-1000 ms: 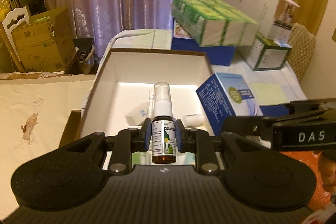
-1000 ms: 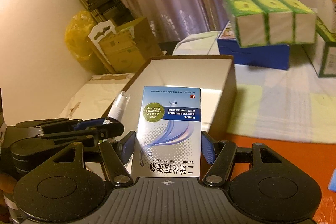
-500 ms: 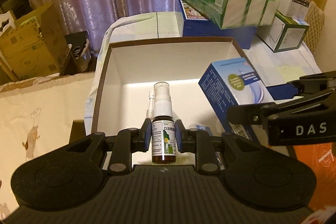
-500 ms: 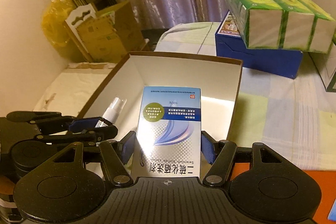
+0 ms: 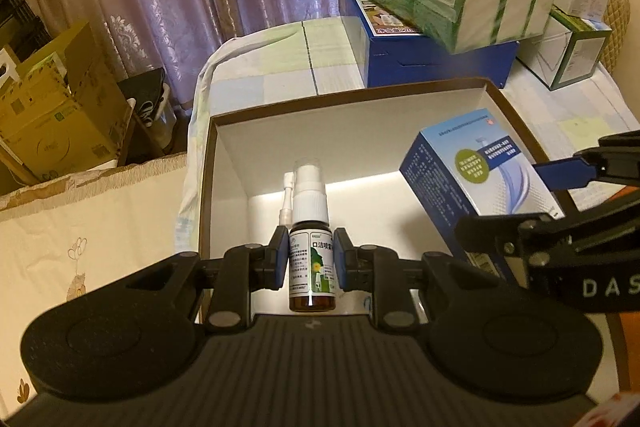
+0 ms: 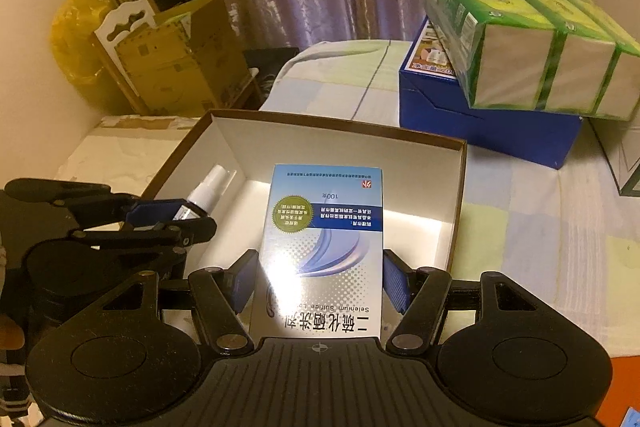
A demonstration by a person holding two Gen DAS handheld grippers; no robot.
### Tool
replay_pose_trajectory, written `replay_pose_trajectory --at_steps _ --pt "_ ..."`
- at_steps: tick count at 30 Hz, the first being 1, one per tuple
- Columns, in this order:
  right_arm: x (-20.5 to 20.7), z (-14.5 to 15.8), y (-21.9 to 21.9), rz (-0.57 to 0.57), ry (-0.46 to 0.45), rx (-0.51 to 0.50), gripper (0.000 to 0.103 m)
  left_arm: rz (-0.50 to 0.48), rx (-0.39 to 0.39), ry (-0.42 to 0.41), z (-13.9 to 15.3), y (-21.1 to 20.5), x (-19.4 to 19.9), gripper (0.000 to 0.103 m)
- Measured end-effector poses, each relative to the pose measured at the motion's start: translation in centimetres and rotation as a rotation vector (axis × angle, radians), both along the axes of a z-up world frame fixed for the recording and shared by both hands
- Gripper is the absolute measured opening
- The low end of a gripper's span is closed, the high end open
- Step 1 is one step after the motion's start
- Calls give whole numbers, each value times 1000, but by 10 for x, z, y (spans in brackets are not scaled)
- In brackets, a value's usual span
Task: Organize rigid objects
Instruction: 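Lift the spray bottle and medicine box and carry them toward the brown box, then open both grippers to drop the spray bottle and medicine box into the box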
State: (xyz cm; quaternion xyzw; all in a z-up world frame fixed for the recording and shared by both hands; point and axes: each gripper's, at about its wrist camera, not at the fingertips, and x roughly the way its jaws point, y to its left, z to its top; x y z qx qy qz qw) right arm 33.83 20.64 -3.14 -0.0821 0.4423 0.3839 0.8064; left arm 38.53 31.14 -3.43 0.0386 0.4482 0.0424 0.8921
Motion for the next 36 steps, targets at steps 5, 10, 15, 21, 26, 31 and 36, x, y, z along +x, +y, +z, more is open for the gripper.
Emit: replay_pose_trajectory --at_steps 5,10,15,21,26,31,36 --pt "5 -3 2 -15 -1 -15 61 -20 25 -4 -4 0 12 19" --pt "7 -5 -1 -30 7 -23 61 -30 53 -30 -4 -2 17 27" --pt "6 -5 -2 -25 9 -18 62 -23 46 -19 -3 1 16 28" --pt "9 1 1 -44 2 54 63 -1 26 -33 6 7 8 40" --pt "15 7 -4 -92 19 120 69 18 5 -44 13 11 0 46" --pt "14 11 -9 -90 11 122 72 17 -7 -49 17 11 -8 52" --pt "8 11 -15 -67 11 101 73 9 -20 -56 21 9 -17 56"
